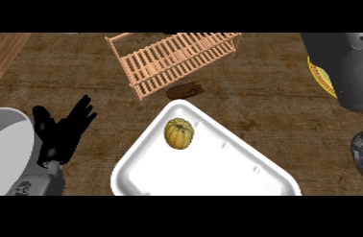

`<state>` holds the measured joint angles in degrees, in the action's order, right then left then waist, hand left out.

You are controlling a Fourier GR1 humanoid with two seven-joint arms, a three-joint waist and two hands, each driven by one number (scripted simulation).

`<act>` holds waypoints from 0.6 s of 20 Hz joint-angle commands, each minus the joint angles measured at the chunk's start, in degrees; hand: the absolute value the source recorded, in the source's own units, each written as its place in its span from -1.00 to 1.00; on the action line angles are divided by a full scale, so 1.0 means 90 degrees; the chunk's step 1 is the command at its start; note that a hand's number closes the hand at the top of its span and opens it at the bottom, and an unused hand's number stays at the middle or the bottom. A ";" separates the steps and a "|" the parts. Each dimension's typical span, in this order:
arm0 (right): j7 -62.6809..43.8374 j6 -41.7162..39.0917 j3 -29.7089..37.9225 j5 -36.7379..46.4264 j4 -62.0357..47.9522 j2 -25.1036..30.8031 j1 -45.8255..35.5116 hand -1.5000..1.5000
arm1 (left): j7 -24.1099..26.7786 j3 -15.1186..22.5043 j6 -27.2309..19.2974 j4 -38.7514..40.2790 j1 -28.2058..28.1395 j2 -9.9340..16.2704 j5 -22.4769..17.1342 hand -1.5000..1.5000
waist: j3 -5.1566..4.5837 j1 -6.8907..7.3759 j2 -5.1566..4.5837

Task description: Pick the sweet potato from the tray and place it in the tiered shelf

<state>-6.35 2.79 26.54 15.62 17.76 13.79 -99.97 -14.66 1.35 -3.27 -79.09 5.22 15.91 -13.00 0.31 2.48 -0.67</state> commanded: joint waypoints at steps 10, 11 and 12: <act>-0.0272 0.0477 0.0675 -0.0324 -0.0299 0.1804 0.0417 -1.00 | -0.0057 0.0174 -0.0096 0.0063 -0.0260 -0.0158 0.0241 0.00 | -0.0038 0.0047 -0.0072; -0.0218 0.0382 0.0774 -0.0421 -0.0335 0.1897 0.0483 -1.00 | -0.0016 0.0173 -0.0158 0.0173 -0.0094 -0.0284 0.0232 0.00 | -0.0038 0.0035 -0.0091; -0.0091 0.0100 0.0810 -0.0472 -0.0343 0.2060 0.0575 -1.00 | -0.0214 0.0141 -0.0143 0.0087 -0.0070 -0.0307 0.0107 0.00 | -0.0035 0.0053 -0.0094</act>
<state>-7.90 7.06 31.80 13.18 15.60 27.81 -96.50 -14.65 2.05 -4.39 -80.27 5.09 14.25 -11.79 0.35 2.80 -1.08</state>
